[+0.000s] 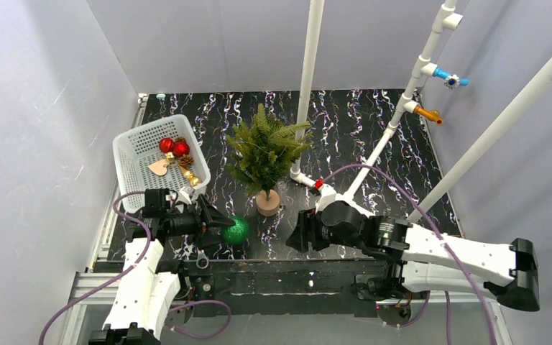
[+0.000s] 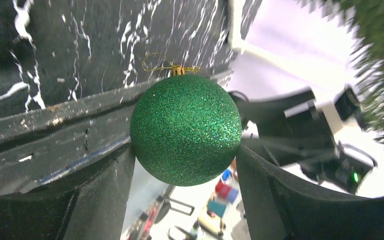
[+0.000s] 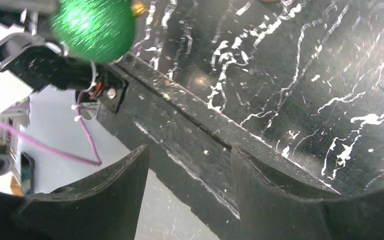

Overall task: Decorate the small christmas tree
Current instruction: Pick up the decoration item from the storage box, then adjust the decoration item.

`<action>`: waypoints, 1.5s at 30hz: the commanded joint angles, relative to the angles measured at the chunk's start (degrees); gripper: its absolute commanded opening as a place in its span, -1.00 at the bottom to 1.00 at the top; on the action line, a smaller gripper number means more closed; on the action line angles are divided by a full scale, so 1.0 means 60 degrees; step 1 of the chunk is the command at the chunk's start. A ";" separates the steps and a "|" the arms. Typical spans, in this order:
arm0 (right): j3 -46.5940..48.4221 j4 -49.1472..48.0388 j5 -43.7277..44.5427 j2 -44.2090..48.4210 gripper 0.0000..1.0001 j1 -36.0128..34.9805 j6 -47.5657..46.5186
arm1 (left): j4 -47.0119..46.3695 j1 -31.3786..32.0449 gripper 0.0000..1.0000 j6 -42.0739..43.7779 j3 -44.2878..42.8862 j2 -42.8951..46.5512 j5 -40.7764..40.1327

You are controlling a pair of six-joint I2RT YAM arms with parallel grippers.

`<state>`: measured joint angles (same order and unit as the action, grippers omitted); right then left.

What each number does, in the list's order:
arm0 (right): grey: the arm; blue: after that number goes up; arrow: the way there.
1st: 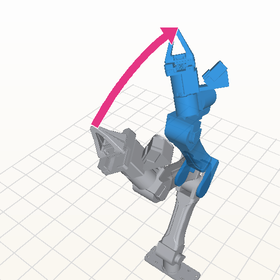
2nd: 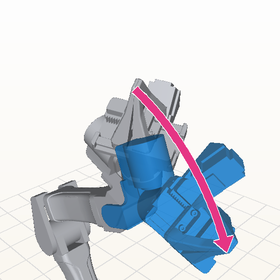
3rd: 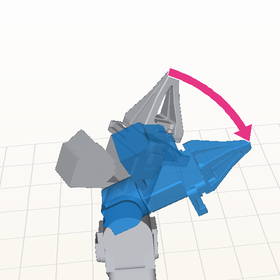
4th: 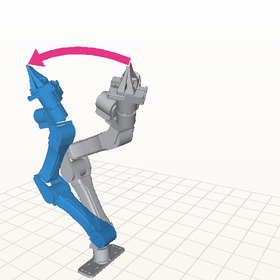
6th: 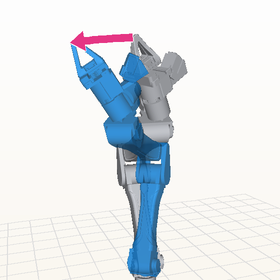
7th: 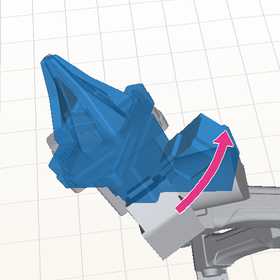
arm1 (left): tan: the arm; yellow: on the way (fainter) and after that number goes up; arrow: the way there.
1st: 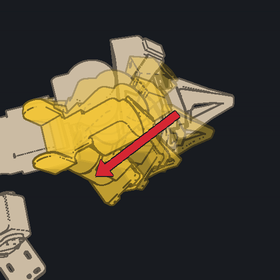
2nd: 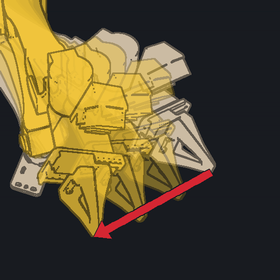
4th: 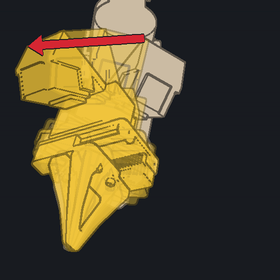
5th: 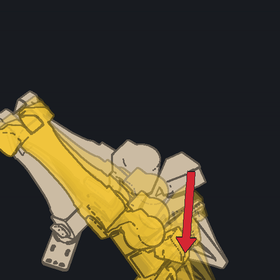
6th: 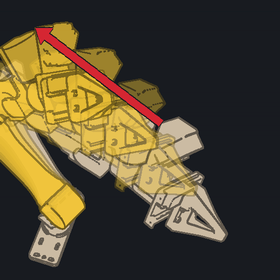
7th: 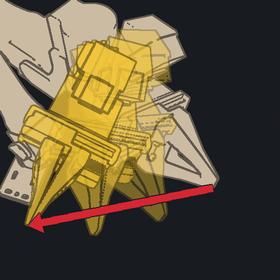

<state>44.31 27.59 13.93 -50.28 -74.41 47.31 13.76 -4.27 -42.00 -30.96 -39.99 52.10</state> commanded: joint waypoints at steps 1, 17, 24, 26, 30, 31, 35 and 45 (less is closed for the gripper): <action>-0.2030 -0.3778 -0.2010 0.0063 0.37 0.1211 0.2253 | -0.0010 0.0379 -0.07 0.0250 0.0530 -0.0222 0.1550; -0.4406 -0.8083 -0.2246 0.1352 0.30 0.2456 0.5818 | -0.7708 0.1492 -0.12 -0.3625 0.0457 -0.1283 0.3975; -0.4157 -0.6408 -0.0841 0.2667 0.29 0.2456 0.5973 | -0.2788 0.2118 -0.13 0.0091 -0.1189 -0.1102 0.4064; -0.4194 -0.6468 -0.0766 0.2607 0.29 0.2448 0.6188 | -0.2445 0.2123 -0.13 0.0349 -0.1386 -0.1151 0.4349; -0.4921 -0.7855 -0.0574 0.2416 0.27 0.2441 0.7112 | -0.2419 0.2198 -0.14 0.0260 -0.1379 -0.1149 0.4386; -0.5032 -0.8254 -0.0557 0.2339 0.27 0.2441 0.7269 | -0.2422 0.2236 -0.15 0.0243 -0.1374 -0.1124 0.4362; -0.4649 -0.8618 -0.0774 0.1683 0.27 0.2441 0.7113 | -0.2424 0.2318 -0.16 0.0156 -0.1409 -0.0995 0.4340; -0.3814 -1.0258 -0.1718 -0.0293 0.14 0.2382 0.5724 | -0.2403 0.2347 -0.17 -0.0046 -0.1849 -0.0998 0.4398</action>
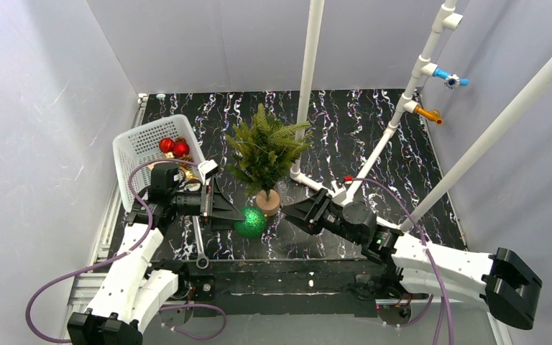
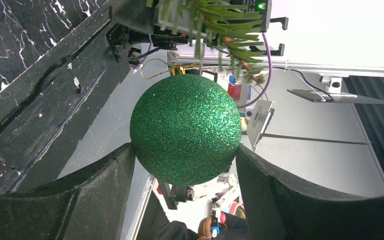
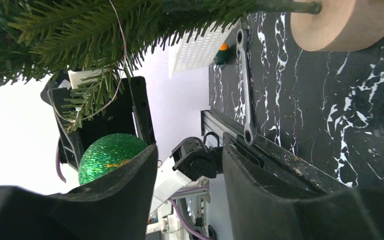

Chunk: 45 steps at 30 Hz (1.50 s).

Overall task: Decorate the small christmas tree
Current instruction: Adjust the decoration item.

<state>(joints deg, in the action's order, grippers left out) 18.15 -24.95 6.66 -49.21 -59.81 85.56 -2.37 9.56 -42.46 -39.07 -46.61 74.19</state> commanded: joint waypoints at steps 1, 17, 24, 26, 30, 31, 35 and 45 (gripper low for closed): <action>0.0701 -0.1564 -0.0746 -0.0677 0.05 -0.0051 -0.0853 | 0.0283 0.0046 -0.17 0.0007 -0.0524 0.0114 0.0701; -0.0095 -0.3129 -0.0575 -0.0178 -0.16 -0.0535 -0.2790 | 0.0084 0.0076 -0.22 -0.1078 -0.1410 0.0465 -0.0222; -0.0052 -0.2204 -0.0131 0.0537 -0.14 -0.0537 -0.3031 | -0.0337 0.0124 -0.24 -0.1582 -0.2280 0.0627 -0.0110; -0.0005 -0.2144 -0.0085 0.0643 -0.13 -0.0540 -0.3090 | -0.0359 0.0138 -0.25 -0.1583 -0.2498 0.0615 -0.0098; 0.0319 -0.2198 -0.0160 0.0606 -0.05 -0.0536 -0.3356 | -0.0647 0.0159 -0.25 -0.1754 -0.2530 0.0549 -0.0032; 0.0429 -0.2237 -0.0192 0.0525 -0.03 -0.0535 -0.3436 | -0.0834 0.0173 -0.25 -0.1901 -0.2463 0.0545 -0.0032; 0.0681 -0.2812 -0.0344 0.0161 -0.01 -0.0538 -0.3573 | -0.1320 0.0175 -0.26 -0.2268 -0.2201 0.0615 -0.0086; 0.1399 -0.3607 -0.0856 -0.0539 0.11 -0.0538 -0.4128 | -0.1392 0.0173 -0.26 -0.2328 -0.2231 0.0620 -0.0112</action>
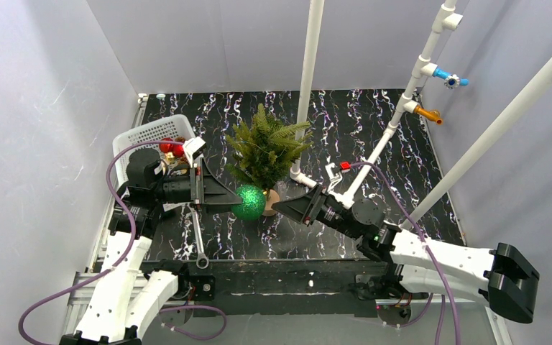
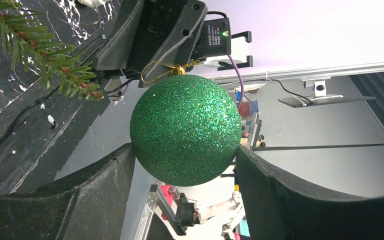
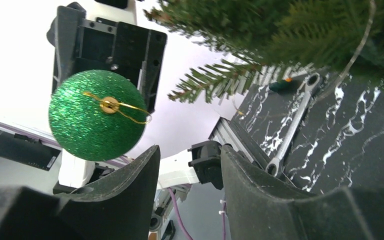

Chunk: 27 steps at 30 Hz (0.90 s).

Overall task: Decorate the small christmas tree
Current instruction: Adjust the decoration item.

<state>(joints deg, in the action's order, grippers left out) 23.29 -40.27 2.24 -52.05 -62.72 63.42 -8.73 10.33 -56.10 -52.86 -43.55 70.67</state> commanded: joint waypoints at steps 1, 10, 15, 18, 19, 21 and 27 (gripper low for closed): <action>0.0535 -0.1125 -0.0080 -0.0067 0.11 -0.0052 -0.0470 | -0.0336 0.0051 -0.25 -0.0057 0.0073 0.0112 0.0461; 0.1124 -0.0644 -0.0143 -0.0364 0.08 -0.0040 -0.0809 | -0.0376 0.0066 -0.24 -0.0085 0.0055 0.0137 0.0430; 0.1394 -0.0505 -0.0220 -0.0576 0.05 -0.0009 -0.0872 | -0.0383 0.0077 -0.24 -0.0088 0.0077 0.0175 0.0434; 0.1476 -0.0555 -0.0234 -0.0771 0.05 -0.0008 -0.0861 | -0.0401 0.0071 -0.24 -0.0102 0.0081 0.0205 0.0438; 0.1476 -0.0594 -0.0204 -0.0809 0.05 -0.0010 -0.0842 | -0.0394 0.0072 -0.24 -0.0099 0.0087 0.0211 0.0445; 0.1416 -0.0633 -0.0090 -0.0843 0.04 0.0005 -0.0794 | -0.0383 0.0076 -0.24 -0.0099 0.0084 0.0227 0.0452; 0.1250 -0.0535 0.0160 -0.0731 0.03 0.0101 -0.0661 | -0.0361 0.0076 -0.24 -0.0084 0.0082 0.0257 0.0452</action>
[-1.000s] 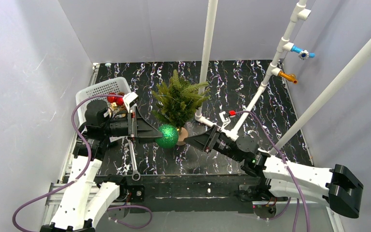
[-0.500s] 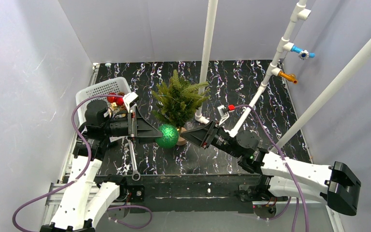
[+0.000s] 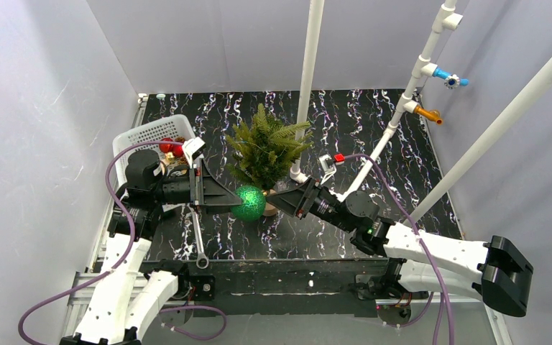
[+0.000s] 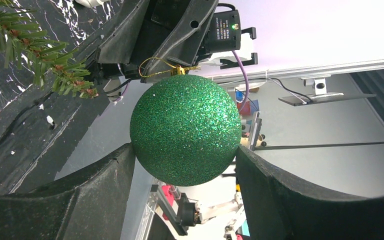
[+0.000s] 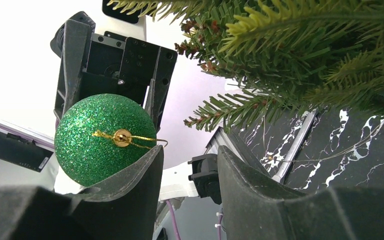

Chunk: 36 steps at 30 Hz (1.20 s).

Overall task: Decorate the small christmas tree
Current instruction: Adjust the decoration item.

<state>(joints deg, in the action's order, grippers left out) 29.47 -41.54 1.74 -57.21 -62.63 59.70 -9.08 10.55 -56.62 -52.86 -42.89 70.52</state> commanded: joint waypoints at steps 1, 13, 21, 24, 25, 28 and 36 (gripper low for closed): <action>0.0222 -0.0327 0.0213 0.0131 0.03 0.0106 -0.0045 | -0.0316 0.0034 -0.24 0.0003 0.0082 0.0142 0.0485; 0.0577 -0.0322 0.0020 -0.0041 0.01 0.0135 -0.0156 | -0.0164 0.0074 -0.23 0.0114 0.0058 0.0162 0.0507; 0.0695 -0.0275 -0.0216 -0.0060 -0.01 0.0126 -0.0245 | -0.0058 0.0117 -0.23 0.0248 0.0097 0.0147 0.0536; 0.0655 -0.0418 -0.0224 -0.0005 -0.01 0.0128 -0.0259 | -0.0034 0.0115 -0.23 0.0276 0.0063 0.0134 0.0536; 0.0654 -0.0440 -0.0217 0.0033 -0.02 0.0126 -0.0301 | 0.0037 0.0121 -0.23 0.0332 0.0039 0.0133 0.0536; 0.0629 -0.0459 -0.0217 0.0132 -0.02 0.0126 -0.0342 | 0.0265 0.0125 -0.23 0.0483 -0.0041 0.0140 0.0470; -0.0273 -0.0676 -0.0210 0.0884 -0.01 0.0126 -0.0243 | 0.0290 0.0126 -0.25 -0.0367 -0.0170 -0.0186 0.0041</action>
<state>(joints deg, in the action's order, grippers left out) 30.06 -41.17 0.91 -54.83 -61.91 59.13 -6.85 11.07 -55.44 -52.86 -43.05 70.26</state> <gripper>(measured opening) 0.491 0.681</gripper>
